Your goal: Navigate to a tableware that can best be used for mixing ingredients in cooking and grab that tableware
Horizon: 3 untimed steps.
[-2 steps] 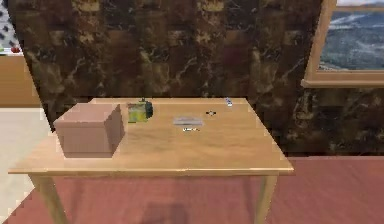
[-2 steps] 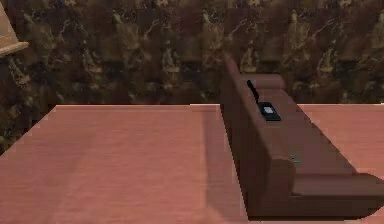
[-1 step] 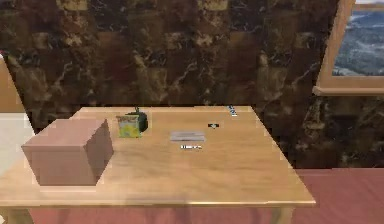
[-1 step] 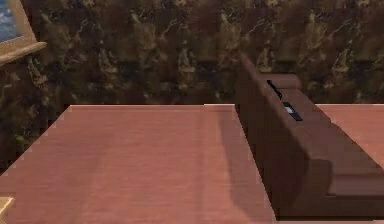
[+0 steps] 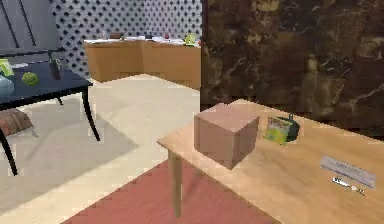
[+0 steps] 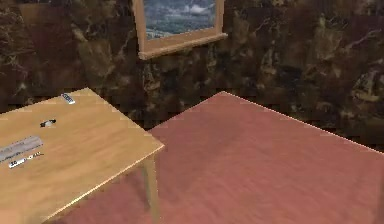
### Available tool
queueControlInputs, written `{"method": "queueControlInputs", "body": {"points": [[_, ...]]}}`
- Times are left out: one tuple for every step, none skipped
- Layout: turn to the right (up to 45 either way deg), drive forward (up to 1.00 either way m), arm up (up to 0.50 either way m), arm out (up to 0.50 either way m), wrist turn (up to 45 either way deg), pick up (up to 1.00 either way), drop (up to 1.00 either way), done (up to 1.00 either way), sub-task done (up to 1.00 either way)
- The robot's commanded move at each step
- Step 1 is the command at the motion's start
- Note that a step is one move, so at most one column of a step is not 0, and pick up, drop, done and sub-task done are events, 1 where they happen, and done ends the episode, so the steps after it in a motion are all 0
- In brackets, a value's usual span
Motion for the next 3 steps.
{"method": "queueControlInputs", "body": {"points": [[-45.0, 0.0, 0.0, 0.0, 0.0, 0.0, 0.0, 0.0, 0.0], [-15.0, 0.0, 0.0, 0.0, 0.0, 0.0, 0.0, 0.0, 0.0], [-3.0, 0.0, 0.0, 0.0, 0.0, 0.0, 0.0, 0.0, 0.0]]}}
